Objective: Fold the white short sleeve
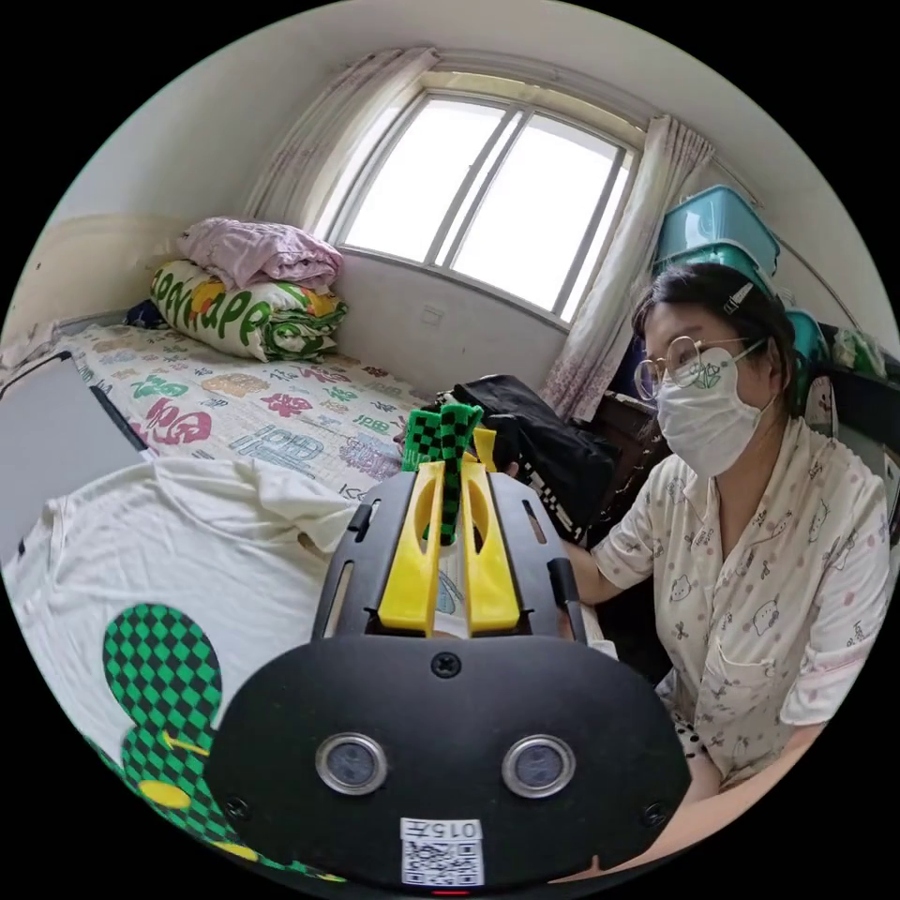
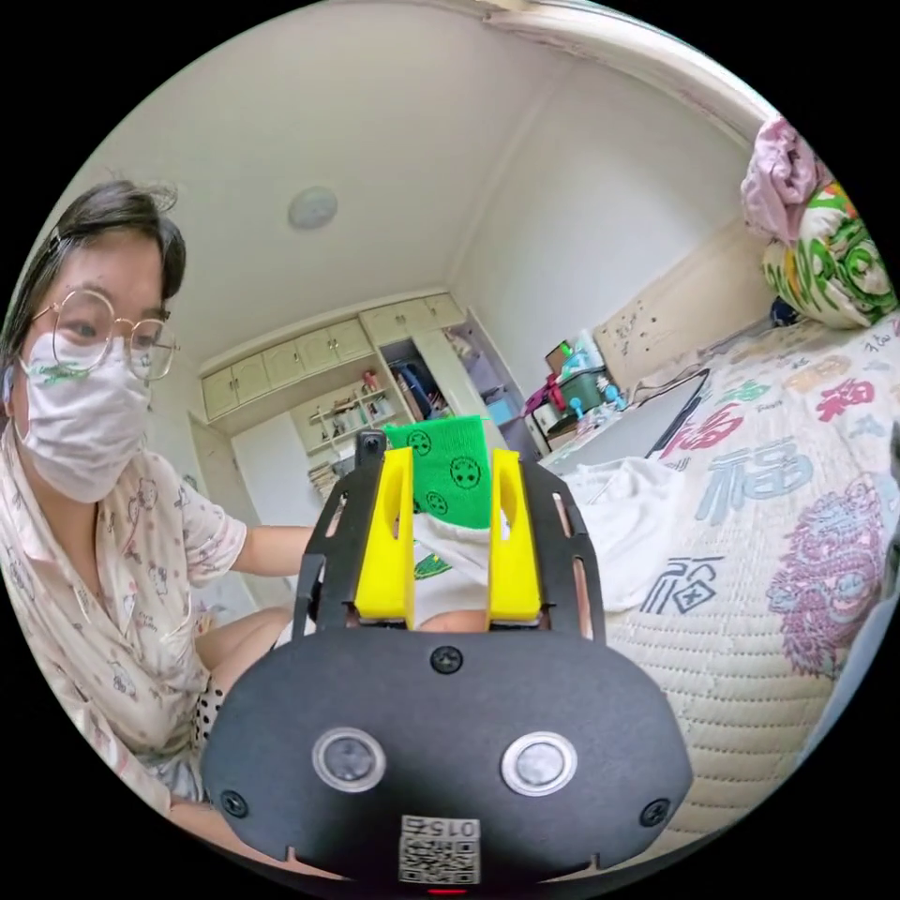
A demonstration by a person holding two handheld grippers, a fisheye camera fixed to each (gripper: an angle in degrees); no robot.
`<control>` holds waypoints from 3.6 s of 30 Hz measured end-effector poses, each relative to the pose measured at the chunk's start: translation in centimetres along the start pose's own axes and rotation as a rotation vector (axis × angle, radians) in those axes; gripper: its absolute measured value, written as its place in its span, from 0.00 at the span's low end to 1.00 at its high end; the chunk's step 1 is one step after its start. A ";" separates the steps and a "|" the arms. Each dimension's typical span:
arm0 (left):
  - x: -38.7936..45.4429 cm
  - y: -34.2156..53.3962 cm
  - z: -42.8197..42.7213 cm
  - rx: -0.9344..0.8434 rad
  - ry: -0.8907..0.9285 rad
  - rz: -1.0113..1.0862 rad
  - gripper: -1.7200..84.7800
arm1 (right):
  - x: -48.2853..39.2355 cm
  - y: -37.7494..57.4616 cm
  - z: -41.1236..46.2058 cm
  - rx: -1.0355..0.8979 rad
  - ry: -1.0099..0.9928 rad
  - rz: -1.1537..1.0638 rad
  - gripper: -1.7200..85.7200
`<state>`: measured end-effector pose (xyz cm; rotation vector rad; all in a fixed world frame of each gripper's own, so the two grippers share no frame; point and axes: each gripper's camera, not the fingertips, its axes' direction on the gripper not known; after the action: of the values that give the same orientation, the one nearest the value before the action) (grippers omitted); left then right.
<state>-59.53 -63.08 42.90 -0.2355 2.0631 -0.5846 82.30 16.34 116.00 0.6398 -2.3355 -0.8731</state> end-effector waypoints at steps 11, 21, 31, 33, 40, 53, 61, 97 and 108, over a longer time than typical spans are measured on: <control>7.5 16.4 0.9 0.023 -0.126 -0.173 0.09 | -2.4 2.5 4.9 -0.295 -0.142 -0.146 0.07; 12.2 23.8 2.7 0.053 -0.403 -0.334 0.21 | -2.1 2.7 5.9 -0.375 -0.130 -0.188 0.03; 13.9 24.3 7.7 -0.102 -0.558 -0.443 0.03 | 1.8 0.2 3.1 -0.244 -0.226 -0.126 0.05; 16.9 27.7 2.8 0.067 -0.656 -0.548 0.03 | 3.3 -0.4 1.7 -0.159 -0.222 -0.090 0.06; 27.2 43.1 -6.8 0.425 -0.933 -0.867 0.03 | 10.1 -1.5 1.0 -0.076 -0.082 0.096 0.11; 29.0 51.5 -3.9 0.310 -0.766 -0.986 0.03 | 17.0 -2.8 7.8 -0.142 0.255 0.120 0.12; 29.5 51.6 -3.8 0.051 -0.875 -1.121 0.09 | 18.0 -3.0 21.1 -0.368 0.305 -0.053 0.13; -24.1 3.0 21.8 -0.339 -0.828 -0.609 0.04 | 30.2 7.3 27.8 -0.865 0.405 -0.295 0.05; -27.2 -3.2 27.4 -0.309 -0.820 -0.577 0.03 | 35.2 8.7 20.7 -0.866 0.532 -0.230 0.04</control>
<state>-22.07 -63.87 52.84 -1.0834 1.2525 -0.3960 41.30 10.14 120.76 0.6450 -1.2512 -1.4646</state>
